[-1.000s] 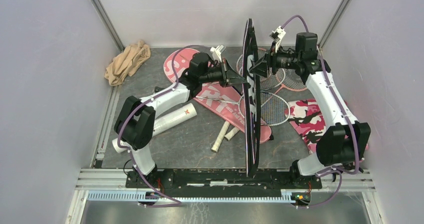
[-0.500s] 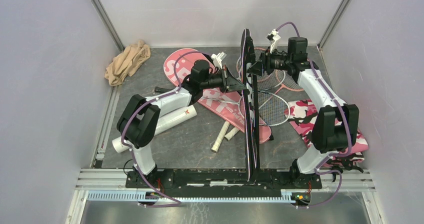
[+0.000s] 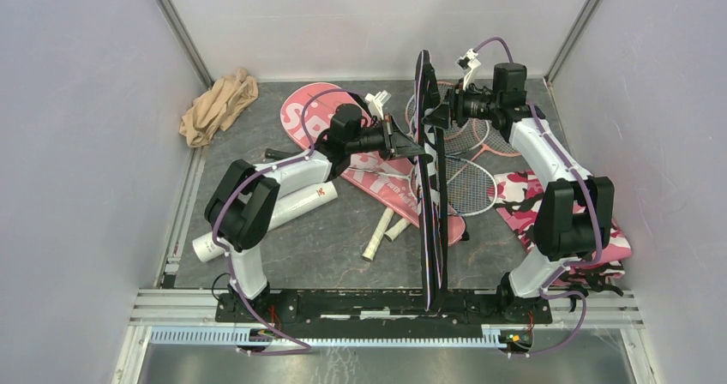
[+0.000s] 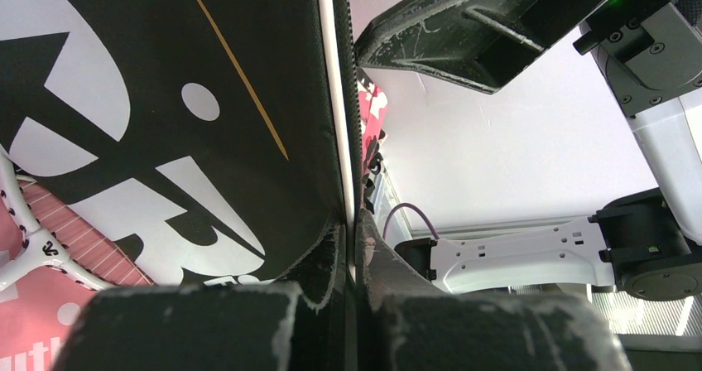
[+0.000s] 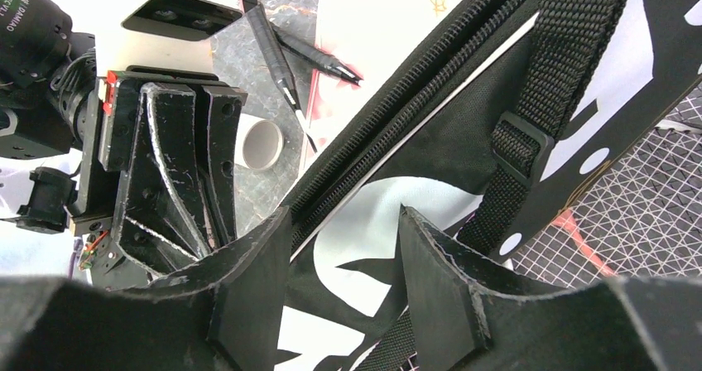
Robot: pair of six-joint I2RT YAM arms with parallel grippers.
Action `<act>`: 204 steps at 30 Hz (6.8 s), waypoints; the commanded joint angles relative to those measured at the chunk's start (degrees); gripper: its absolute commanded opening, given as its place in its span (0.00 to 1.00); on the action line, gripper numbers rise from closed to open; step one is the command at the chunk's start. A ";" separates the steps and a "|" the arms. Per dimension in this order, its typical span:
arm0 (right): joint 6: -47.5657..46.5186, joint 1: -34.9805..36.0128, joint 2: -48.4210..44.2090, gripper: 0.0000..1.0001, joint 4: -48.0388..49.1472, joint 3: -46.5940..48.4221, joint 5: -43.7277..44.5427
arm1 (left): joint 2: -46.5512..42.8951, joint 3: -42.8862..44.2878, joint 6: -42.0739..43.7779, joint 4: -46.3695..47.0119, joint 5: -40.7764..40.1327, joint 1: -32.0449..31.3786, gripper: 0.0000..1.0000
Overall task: Pack up the badminton gear
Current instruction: Open the racket bag at the center of the board, then pick up the racket from the center of the board.
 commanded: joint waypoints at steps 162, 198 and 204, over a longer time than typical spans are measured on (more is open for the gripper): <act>-30.05 9.67 -18.96 0.00 -12.45 -7.99 69.25 | 18.87 40.41 108.45 -86.85 -11.06 6.32 0.73; -27.39 7.93 -19.29 0.00 -12.73 -6.12 69.30 | 9.02 35.28 117.18 -86.55 -21.60 6.28 0.02; -26.58 6.94 -19.01 0.00 -12.65 -4.58 69.36 | 4.64 34.13 119.07 -90.01 -23.40 6.70 0.02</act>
